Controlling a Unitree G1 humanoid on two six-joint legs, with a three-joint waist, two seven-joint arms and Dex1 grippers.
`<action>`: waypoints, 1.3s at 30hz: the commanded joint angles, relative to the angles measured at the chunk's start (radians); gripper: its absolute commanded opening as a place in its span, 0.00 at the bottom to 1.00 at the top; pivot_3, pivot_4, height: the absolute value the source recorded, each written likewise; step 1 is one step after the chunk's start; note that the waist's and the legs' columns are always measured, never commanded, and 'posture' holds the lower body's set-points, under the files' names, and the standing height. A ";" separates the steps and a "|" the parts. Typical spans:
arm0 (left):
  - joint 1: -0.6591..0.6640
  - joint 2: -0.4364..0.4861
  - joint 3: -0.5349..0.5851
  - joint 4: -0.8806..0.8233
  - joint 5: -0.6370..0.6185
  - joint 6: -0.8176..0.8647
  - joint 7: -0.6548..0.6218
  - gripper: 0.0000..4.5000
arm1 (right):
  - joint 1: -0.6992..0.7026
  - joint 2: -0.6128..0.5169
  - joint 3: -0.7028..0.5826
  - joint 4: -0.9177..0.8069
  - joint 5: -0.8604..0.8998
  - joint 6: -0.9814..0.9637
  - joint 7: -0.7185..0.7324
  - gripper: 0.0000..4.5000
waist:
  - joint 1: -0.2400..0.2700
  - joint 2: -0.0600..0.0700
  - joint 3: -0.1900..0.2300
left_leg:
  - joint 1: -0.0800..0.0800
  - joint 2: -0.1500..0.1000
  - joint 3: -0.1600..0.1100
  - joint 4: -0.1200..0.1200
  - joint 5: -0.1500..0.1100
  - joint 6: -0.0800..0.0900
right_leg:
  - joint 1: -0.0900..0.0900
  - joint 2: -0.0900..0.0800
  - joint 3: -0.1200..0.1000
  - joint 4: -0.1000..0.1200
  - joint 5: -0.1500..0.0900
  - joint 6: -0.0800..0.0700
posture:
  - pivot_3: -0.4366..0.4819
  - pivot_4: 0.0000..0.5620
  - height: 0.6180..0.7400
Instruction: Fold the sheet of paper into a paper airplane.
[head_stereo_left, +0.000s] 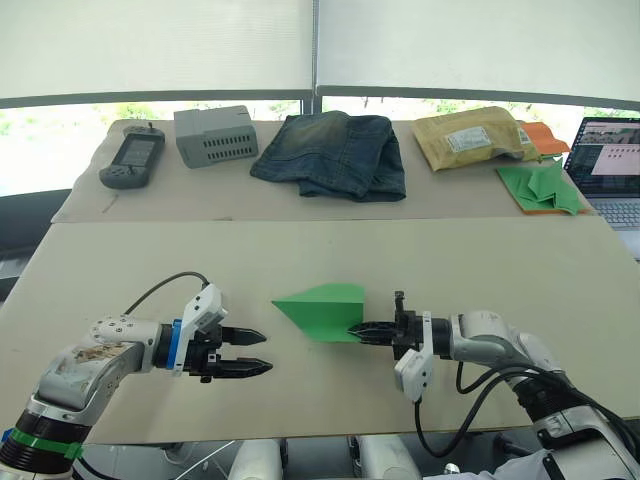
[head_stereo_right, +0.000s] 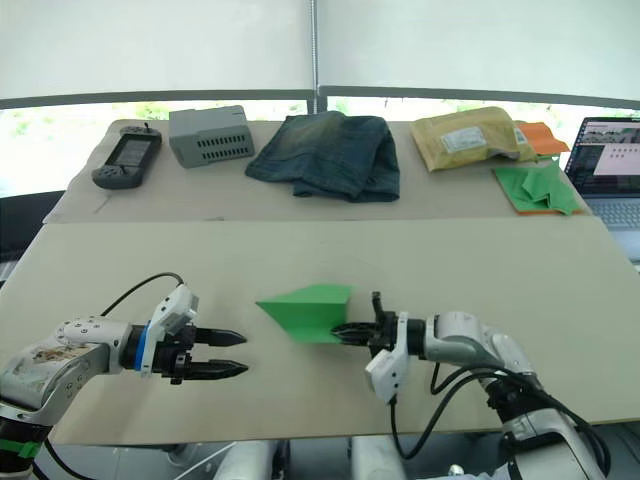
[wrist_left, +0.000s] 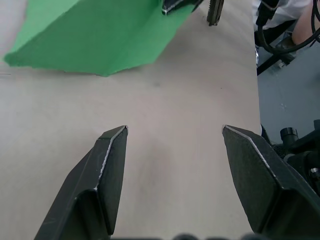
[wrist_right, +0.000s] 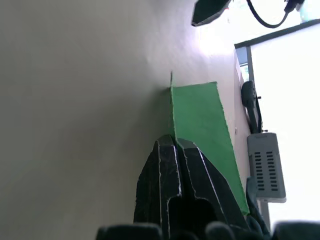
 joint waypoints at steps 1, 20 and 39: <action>-0.014 0.029 -0.025 -0.005 0.039 -0.045 -0.026 0.71 | -0.022 -0.030 -0.001 0.064 -0.049 -0.029 -0.097 0.01 | 0.000 0.000 0.000 | 0.002 0.000 0.000 0.000 0.000 0.000 | 0.002 0.001 0.000 0.000 0.000 -0.001 | 0.48 0.27 0.91; -0.071 -0.055 -0.003 0.072 0.073 -0.143 0.027 0.71 | -0.154 -0.139 0.027 -0.024 0.498 0.345 0.088 0.99 | 0.002 -0.001 0.000 | 0.003 0.001 -0.002 -0.001 0.000 0.000 | 0.005 0.001 0.000 0.000 -0.001 -0.002 | 0.48 0.27 0.91; -0.067 -0.066 0.008 0.106 0.127 -0.202 0.070 0.71 | -0.246 0.035 0.148 -0.238 0.750 1.313 0.629 0.01 | 0.005 0.000 0.000 | -0.001 0.001 -0.002 0.000 0.000 0.001 | 0.001 0.000 -0.002 0.000 0.003 -0.007 | 0.48 0.27 0.91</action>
